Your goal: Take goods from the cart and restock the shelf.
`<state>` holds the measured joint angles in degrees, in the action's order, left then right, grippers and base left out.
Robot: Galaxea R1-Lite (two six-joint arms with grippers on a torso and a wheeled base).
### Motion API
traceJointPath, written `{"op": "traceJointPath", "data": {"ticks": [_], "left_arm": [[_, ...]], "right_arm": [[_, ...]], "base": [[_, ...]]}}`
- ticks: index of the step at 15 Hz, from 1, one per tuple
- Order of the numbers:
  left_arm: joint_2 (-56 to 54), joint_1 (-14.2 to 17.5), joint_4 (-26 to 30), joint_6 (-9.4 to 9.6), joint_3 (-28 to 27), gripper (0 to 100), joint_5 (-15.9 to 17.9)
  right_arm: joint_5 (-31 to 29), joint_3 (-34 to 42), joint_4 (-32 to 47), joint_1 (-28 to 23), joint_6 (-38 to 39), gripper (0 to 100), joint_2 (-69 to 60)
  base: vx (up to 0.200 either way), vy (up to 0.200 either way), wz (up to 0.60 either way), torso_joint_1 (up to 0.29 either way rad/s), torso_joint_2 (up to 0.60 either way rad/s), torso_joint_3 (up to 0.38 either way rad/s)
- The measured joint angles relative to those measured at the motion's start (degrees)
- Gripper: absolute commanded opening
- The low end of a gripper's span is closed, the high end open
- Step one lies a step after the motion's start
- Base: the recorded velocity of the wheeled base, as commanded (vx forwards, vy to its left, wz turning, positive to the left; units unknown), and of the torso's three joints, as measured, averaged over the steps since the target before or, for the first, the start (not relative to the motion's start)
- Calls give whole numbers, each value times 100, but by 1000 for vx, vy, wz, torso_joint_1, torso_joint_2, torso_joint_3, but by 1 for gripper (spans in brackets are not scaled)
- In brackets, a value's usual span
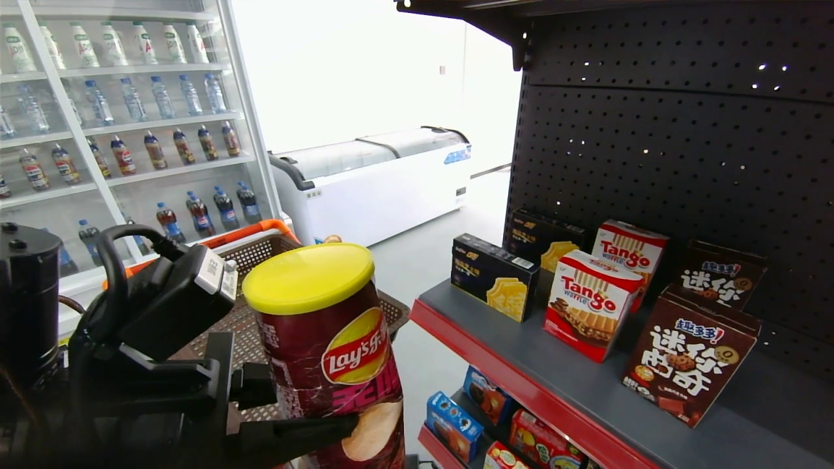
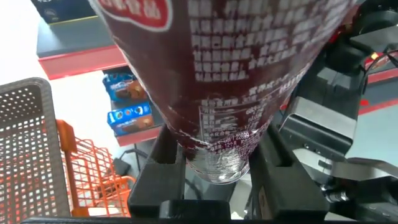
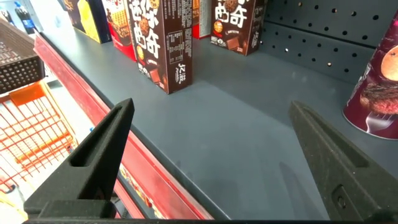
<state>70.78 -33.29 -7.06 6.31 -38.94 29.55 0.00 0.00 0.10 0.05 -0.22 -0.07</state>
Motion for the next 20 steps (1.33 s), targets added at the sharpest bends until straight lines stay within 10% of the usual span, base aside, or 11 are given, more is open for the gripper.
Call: {"op": "traceJointPath", "data": {"ticks": [13, 20], "left_arm": [[13, -22, -40, 9, -17, 0, -11], [52, -138, -35, 362, -108, 0, -7]], "right_arm": [[0, 0, 0, 0, -2, 100, 0], [0, 0, 0, 5, 0, 100, 0]], "base": [[0, 0, -600, 2, 1, 4], [0, 0, -600, 3, 1, 3]]}}
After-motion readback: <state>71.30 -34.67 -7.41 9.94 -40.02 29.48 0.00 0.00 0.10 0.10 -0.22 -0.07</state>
